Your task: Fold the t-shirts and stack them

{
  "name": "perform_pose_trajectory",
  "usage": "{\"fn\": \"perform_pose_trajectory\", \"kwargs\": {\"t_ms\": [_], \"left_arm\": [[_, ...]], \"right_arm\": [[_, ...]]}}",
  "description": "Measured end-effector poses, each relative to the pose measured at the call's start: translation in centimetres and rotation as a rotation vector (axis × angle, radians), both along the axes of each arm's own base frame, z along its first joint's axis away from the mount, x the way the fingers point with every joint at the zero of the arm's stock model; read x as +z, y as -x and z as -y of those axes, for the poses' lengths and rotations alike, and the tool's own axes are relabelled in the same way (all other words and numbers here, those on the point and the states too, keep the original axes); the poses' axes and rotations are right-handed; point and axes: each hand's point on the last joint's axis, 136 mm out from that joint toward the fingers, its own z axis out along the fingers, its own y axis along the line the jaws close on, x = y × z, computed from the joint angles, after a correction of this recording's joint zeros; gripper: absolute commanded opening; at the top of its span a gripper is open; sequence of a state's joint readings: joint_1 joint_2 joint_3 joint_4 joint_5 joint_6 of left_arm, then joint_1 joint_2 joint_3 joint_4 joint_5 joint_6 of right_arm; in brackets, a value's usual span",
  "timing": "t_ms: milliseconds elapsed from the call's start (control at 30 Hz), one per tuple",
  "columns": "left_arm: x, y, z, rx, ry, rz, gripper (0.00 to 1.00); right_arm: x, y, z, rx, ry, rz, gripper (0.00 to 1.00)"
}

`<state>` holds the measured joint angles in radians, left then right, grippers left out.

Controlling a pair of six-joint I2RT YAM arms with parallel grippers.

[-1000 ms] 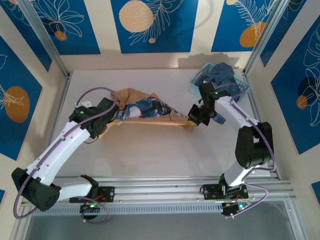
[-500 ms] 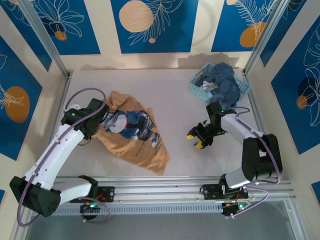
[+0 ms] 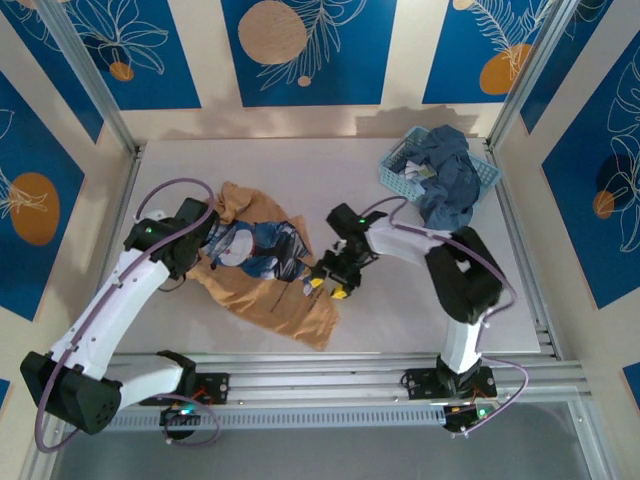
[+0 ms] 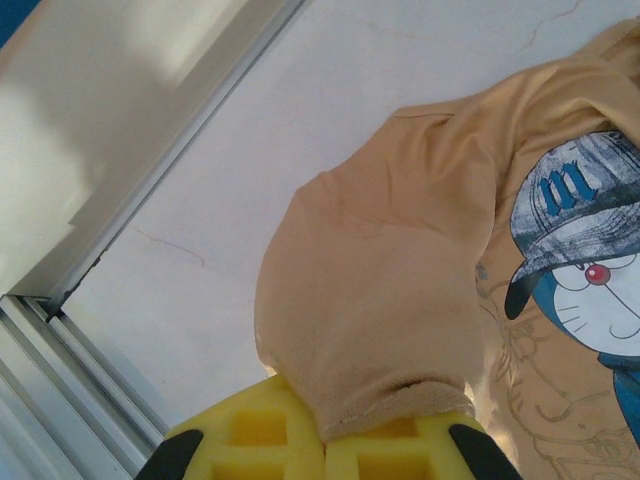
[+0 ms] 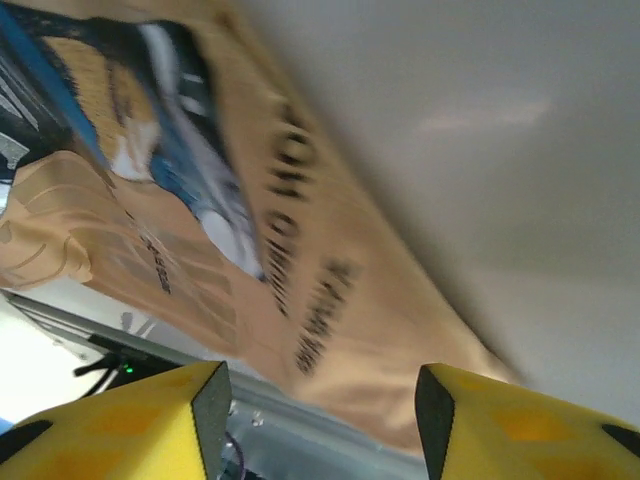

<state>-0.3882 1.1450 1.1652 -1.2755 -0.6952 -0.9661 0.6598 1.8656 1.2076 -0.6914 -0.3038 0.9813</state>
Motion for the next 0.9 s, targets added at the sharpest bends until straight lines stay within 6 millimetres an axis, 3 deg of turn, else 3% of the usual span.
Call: {"fn": "perform_pose_trajectory", "kwargs": {"t_ms": [100,167,300,367,467,567,633,733,800,900], "left_arm": [[-0.1,0.2,0.1,-0.002,0.010,0.003,0.00],[-0.2,0.3,0.1,-0.004,0.019,0.005,0.00],[-0.5,0.3,0.6,-0.012,0.055,0.005,0.00],[-1.2,0.1,1.3,-0.021,0.092,0.000,0.00],[-2.4,-0.1,2.5,-0.037,0.161,-0.013,0.00],[-3.1,-0.1,3.6,-0.049,0.213,-0.021,0.00],[-3.2,-0.1,4.2,-0.057,0.236,-0.021,0.00],[-3.7,0.2,4.5,-0.055,0.256,-0.031,0.00],[-4.3,0.6,4.5,-0.052,0.265,-0.042,0.00],[-5.0,1.4,4.6,-0.051,0.281,-0.058,0.00]], "right_arm": [[-2.6,0.1,-0.5,0.046,0.059,-0.021,0.34],[-2.7,-0.2,-0.2,0.060,0.088,-0.026,0.18],[-2.9,-3.1,0.6,0.074,0.162,0.040,0.12],[-2.8,-5.7,1.7,0.064,0.193,0.082,0.11],[-2.6,-10.9,3.8,0.023,0.210,0.151,0.19],[-2.3,-15.9,6.3,-0.001,0.232,0.232,0.43],[-1.7,-18.0,8.0,-0.005,0.259,0.284,0.54],[-0.3,-18.0,9.8,-0.016,0.298,0.315,0.57],[0.8,-16.4,11.2,-0.051,0.308,0.312,0.53],[2.9,-12.3,13.8,-0.165,0.297,0.280,0.49]]}}
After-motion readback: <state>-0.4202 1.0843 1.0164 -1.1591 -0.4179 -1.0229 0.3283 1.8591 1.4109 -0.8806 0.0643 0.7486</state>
